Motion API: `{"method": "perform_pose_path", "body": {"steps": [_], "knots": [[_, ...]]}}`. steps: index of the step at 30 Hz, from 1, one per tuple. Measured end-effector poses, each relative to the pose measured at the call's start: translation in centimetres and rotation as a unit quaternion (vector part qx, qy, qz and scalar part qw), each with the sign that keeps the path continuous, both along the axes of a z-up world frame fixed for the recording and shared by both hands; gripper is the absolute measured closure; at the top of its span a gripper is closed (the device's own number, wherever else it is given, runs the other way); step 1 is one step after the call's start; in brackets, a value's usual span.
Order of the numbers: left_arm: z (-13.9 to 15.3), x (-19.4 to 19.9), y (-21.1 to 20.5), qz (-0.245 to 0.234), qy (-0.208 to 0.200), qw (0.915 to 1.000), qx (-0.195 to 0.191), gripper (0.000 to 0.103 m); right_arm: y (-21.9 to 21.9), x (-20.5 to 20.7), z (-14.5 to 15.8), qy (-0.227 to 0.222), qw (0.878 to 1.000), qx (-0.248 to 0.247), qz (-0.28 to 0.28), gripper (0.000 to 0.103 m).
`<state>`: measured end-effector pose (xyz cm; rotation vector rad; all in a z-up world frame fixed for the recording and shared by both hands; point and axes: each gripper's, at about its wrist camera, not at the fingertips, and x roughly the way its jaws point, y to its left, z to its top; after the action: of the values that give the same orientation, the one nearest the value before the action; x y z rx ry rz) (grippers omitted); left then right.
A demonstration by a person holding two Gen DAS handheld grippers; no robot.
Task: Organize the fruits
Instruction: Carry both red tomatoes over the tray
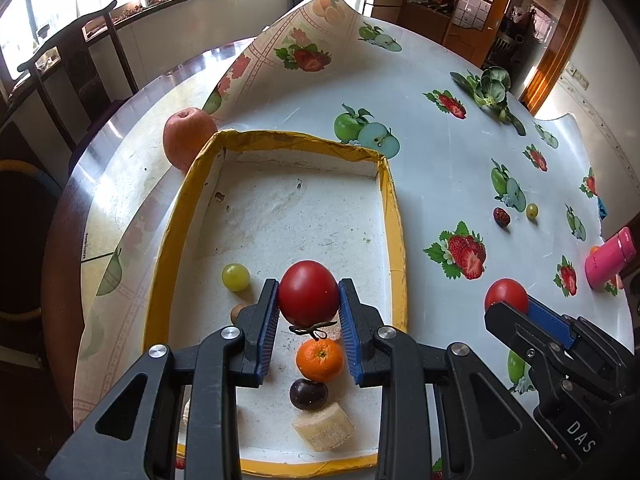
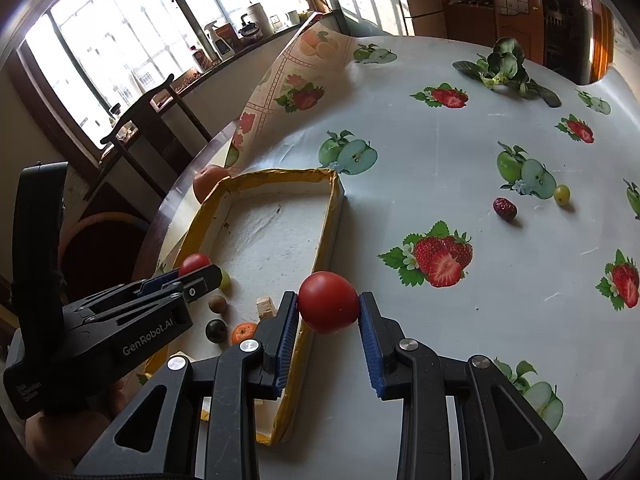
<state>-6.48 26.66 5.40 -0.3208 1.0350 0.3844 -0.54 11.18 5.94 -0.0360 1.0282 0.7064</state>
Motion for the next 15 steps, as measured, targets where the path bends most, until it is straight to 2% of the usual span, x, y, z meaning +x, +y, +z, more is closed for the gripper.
{"method": "perform_pose_path", "body": {"steps": [15], "knots": [[-1.0, -0.1, 1.3, 0.009, 0.009, 0.9999, -0.004, 0.076, 1.3, 0.2, -0.9, 0.011, 1.000, -0.003, 0.009, 0.072]]}}
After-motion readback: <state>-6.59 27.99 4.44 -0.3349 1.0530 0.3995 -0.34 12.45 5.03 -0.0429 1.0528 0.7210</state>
